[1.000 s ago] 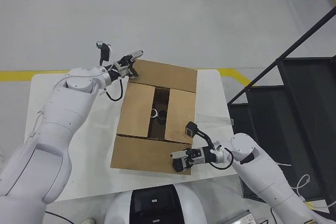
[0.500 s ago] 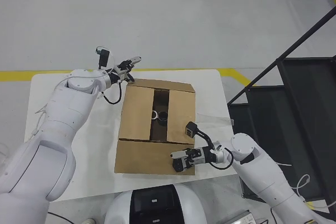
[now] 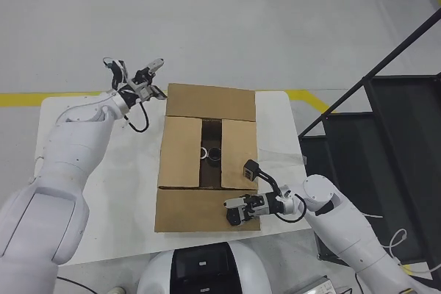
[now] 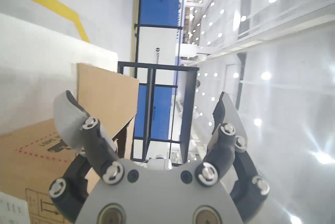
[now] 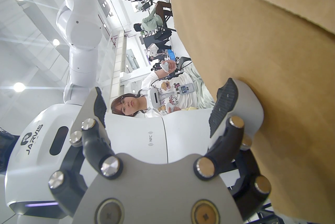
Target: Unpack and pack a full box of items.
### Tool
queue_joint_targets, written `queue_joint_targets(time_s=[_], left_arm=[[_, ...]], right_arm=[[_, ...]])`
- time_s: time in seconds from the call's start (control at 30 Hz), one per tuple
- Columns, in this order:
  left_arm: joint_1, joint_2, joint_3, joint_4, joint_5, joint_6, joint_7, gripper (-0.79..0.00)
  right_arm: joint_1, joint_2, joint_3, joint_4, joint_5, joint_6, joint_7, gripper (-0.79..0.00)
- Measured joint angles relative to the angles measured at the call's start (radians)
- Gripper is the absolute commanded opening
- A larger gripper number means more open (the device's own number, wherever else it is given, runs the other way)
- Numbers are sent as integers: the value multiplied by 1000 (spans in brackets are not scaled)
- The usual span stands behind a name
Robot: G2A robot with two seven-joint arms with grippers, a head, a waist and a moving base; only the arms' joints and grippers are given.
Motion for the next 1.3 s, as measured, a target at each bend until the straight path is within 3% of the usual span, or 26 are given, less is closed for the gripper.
queue_joint_targets(time_s=[0.3, 0.47, 0.6, 0.73, 1.03, 1.2, 1.3], left_arm=[[77, 65, -115, -94, -125, -80, -110, 0], [77, 65, -114, -94, -124, -80, -110, 0], [77, 65, -114, -94, -124, -80, -110, 0], [77, 65, -114, -94, -124, -80, -110, 0], [77, 65, -114, -94, -124, -80, -110, 0], [79, 65, -115, -97, -124, -79, -108, 0], [101, 70, -119, -151, -107, -63, -73, 0]], right_arm=[[5, -6, -69, -38, -134, 40, -106, 0], [7, -4, -40, -102, -62, 32, -98, 0], [28, -7, -20, -178, -37, 52, -179, 0], [87, -24, -70, -212, -89, 126, -314, 0], [253, -84, -270, -111, -261, 261, -563, 0], [299, -109, -318, -52, -295, 295, -657, 0], [319, -121, -341, -34, -312, 310, -681, 0]])
